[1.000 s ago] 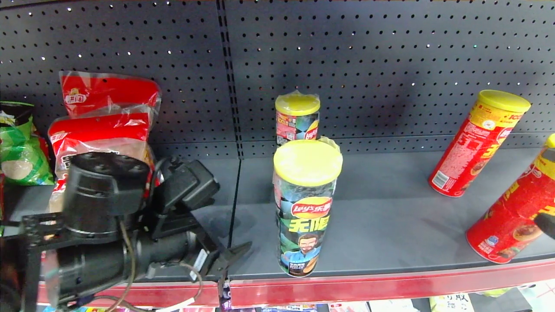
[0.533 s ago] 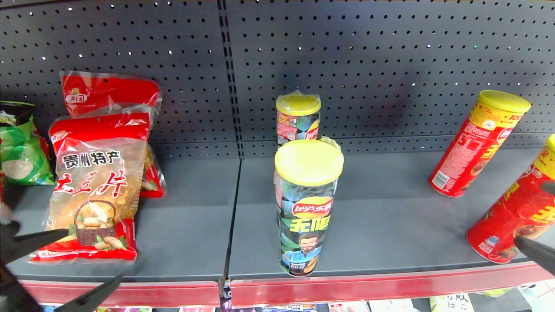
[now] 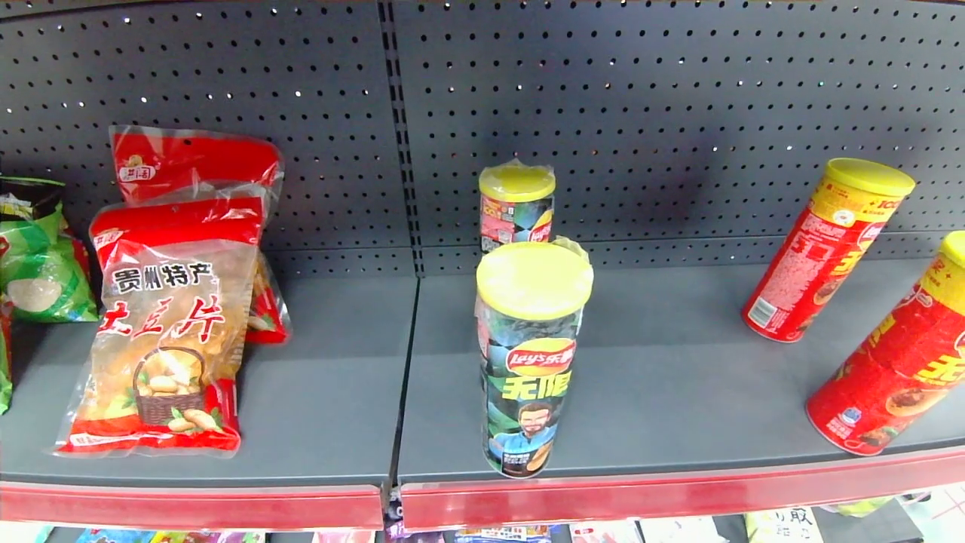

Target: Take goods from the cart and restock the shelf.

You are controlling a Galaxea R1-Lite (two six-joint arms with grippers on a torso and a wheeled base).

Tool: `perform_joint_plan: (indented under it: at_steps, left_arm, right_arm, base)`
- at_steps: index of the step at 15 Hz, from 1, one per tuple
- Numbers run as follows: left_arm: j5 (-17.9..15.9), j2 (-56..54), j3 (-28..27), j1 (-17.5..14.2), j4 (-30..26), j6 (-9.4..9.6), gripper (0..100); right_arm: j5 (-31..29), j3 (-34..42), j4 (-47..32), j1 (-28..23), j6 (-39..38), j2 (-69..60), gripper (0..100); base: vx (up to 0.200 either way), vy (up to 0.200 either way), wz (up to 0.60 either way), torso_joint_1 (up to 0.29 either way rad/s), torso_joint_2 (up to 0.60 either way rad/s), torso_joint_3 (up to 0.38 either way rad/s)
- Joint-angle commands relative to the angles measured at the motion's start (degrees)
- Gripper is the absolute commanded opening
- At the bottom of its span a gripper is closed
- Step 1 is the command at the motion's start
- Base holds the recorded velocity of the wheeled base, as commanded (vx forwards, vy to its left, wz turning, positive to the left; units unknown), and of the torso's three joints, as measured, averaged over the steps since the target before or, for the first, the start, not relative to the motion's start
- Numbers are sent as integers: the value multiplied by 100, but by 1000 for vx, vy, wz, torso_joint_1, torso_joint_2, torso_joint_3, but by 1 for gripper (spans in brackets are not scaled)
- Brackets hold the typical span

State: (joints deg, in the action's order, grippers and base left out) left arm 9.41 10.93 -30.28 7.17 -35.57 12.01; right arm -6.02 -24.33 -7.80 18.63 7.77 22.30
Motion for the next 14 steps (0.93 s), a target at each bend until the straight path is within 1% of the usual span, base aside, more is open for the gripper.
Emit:
perform_joint_plan:
  at_steps: [1, 3, 4, 5, 6, 7, 10, 12, 14]
  left_arm:
    - [-1, -382, 66, -58, 6, 21, 100]
    - [-1, -373, 145, -49, 147, 12, 100]
    - [17, -399, 207, -49, 191, 21, 100]
    - [26, -417, 251, -58, 200, 12, 100]
    - [26, -522, 330, -58, 200, 3, 100]
    - [34, -557, 365, -58, 191, 3, 100]
    - [-1, -557, 400, -58, 209, 3, 100]
    - [-1, -557, 427, -49, 270, 30, 100]
    - [-1, -540, 514, -49, 481, 38, 100]
  right_arm:
    - [-57, 157, -55, -263, -3, -296, 100]
    - [-92, 473, -64, -325, -3, -560, 100]
    - [-154, 552, -64, -492, -3, -586, 100]
    - [-180, 596, -64, -650, -12, -586, 100]
    - [-162, 623, -64, -975, -3, -551, 100]
    - [-154, 614, -64, -1063, -3, -525, 100]
    - [-136, 737, -46, -1063, -12, -489, 100]
    - [-136, 816, -46, -1063, -12, -577, 100]
    - [-127, 869, -46, -1063, -21, -604, 100]
  base:
    - [0, 0, 0, 0, 0, 0]
    - [0, 0, 0, 0, 0, 0]
    - [0, 0, 0, 0, 0, 0]
    - [-200, 0, 0, -2, 2, 7]
    - [-200, 0, 0, 7, 12, -2]
    - [-200, 0, 0, 22, 2, 7]
    - [-200, 0, 0, 4, 1, 1]
    - [0, 0, 0, 0, 0, 0]
    - [0, 0, 0, 0, 0, 0]
